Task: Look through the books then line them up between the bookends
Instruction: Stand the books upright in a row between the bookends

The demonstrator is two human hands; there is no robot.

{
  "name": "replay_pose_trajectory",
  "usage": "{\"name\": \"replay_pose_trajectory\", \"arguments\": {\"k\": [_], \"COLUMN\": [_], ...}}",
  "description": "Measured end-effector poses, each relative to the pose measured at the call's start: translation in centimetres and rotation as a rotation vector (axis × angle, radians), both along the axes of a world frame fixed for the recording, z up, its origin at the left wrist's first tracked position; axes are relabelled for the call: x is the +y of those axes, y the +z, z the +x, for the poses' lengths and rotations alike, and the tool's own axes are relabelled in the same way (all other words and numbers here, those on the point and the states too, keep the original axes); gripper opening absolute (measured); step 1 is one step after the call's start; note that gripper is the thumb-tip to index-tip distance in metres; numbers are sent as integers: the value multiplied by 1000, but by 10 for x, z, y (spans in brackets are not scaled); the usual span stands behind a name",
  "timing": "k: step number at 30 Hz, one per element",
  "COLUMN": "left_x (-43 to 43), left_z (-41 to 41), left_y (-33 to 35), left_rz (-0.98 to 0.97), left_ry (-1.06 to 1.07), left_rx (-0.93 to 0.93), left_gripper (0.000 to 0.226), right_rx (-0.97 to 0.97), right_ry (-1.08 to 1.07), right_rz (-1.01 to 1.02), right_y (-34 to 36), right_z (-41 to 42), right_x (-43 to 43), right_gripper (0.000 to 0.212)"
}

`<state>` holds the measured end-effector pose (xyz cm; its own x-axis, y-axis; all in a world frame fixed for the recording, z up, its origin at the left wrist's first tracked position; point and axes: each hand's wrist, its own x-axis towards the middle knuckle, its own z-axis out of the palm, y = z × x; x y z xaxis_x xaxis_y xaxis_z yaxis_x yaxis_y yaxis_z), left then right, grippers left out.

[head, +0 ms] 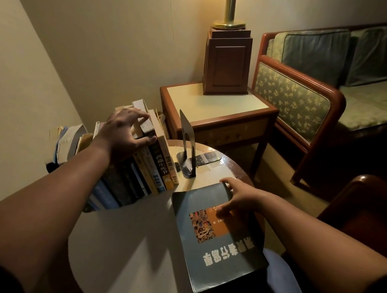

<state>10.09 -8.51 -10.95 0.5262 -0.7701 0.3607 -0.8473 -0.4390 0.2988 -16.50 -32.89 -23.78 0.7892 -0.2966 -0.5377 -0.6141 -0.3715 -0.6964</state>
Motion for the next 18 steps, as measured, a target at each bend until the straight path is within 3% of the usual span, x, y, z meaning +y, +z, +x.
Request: {"name": "replay_pose_trajectory", "arguments": {"k": [3,10,18], "left_x": [1,0,0], "left_z": [0,3,5], "left_y": [0,-2,-2], "left_rz": [1,5,3], "left_ry": [6,3,-9], "left_rx": [-1,-5,8], "left_gripper": [75,75,77], "right_rx": [-21,-165,-439], "right_ry": [-10,-102,-284], "right_rz": [-5,-30,135], "right_y": [5,3,32], "right_z": [0,-7,-13], "right_x": [3,19,22], "right_gripper": [97,93,51]}}
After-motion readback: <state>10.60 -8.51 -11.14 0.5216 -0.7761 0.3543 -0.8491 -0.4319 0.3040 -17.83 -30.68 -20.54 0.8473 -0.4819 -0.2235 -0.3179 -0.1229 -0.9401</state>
